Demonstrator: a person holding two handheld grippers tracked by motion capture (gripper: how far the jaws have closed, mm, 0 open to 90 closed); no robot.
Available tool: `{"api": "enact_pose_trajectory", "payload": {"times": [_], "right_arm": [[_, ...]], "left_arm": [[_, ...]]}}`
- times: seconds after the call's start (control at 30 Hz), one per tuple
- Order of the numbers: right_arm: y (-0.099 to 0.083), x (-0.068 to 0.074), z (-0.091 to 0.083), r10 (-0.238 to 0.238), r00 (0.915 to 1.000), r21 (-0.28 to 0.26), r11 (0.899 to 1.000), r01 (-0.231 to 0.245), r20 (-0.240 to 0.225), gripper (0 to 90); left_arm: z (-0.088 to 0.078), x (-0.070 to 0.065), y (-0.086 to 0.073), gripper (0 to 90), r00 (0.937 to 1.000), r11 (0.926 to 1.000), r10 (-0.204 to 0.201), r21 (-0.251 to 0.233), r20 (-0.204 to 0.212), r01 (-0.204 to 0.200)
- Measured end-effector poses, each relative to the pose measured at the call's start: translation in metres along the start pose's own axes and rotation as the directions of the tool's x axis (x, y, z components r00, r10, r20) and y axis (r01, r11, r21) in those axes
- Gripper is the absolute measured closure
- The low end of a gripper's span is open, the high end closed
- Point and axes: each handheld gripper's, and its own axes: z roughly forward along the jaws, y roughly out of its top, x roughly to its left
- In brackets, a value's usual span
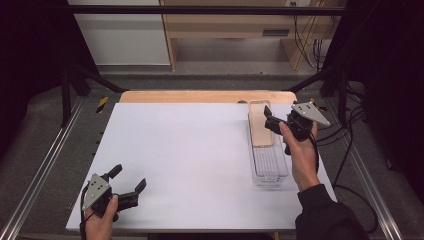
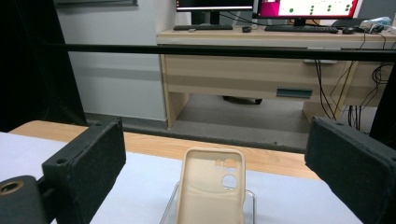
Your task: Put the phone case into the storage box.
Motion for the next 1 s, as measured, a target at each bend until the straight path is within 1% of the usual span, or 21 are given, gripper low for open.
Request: {"api": "enact_pose_trajectory", "payload": {"times": [0.13,0.2,0.4,0.53,0.67,0.9,1.0], "right_arm": [[0.000,0.000,-0.005,0.000,1.0000,-0.008,1.000,0.000,-0.002,5.3],[-0.001,-0.001,-0.007,-0.001,0.9999,-0.013,1.000,0.001,-0.012,4.7],[-0.003,-0.002,-0.014,-0.013,0.9997,-0.018,1.000,0.013,-0.020,4.6],[-0.003,-0.002,-0.018,-0.032,0.9992,-0.022,0.999,0.032,-0.022,4.6],[-0.002,-0.003,-0.023,-0.037,0.9989,-0.027,0.999,0.036,-0.028,4.6],[-0.004,-0.007,-0.030,-0.027,0.9990,-0.040,0.999,0.026,-0.034,4.6],[-0.006,-0.010,-0.033,-0.023,0.9993,-0.046,0.999,0.022,-0.030,4.7]], "left_arm": [[0.001,-0.001,0.000,2.7,1.0000,1.0000,0.002,0.004,0.005,-0.002],[0.001,-0.002,0.000,2.7,1.0000,1.0000,0.006,0.003,0.006,-0.006],[0.000,-0.002,0.000,2.7,1.0000,1.0000,0.005,0.001,0.005,-0.005],[0.000,-0.003,0.000,2.7,1.0000,1.0000,0.007,0.001,0.005,-0.007],[0.000,-0.002,0.000,2.7,1.0000,1.0000,0.007,0.002,0.006,-0.007],[0.000,-0.001,0.000,2.7,0.9999,1.0000,0.009,0.002,0.006,-0.009],[0.000,-0.001,0.000,2.7,0.9999,1.0000,0.009,0.001,0.005,-0.009]]}}
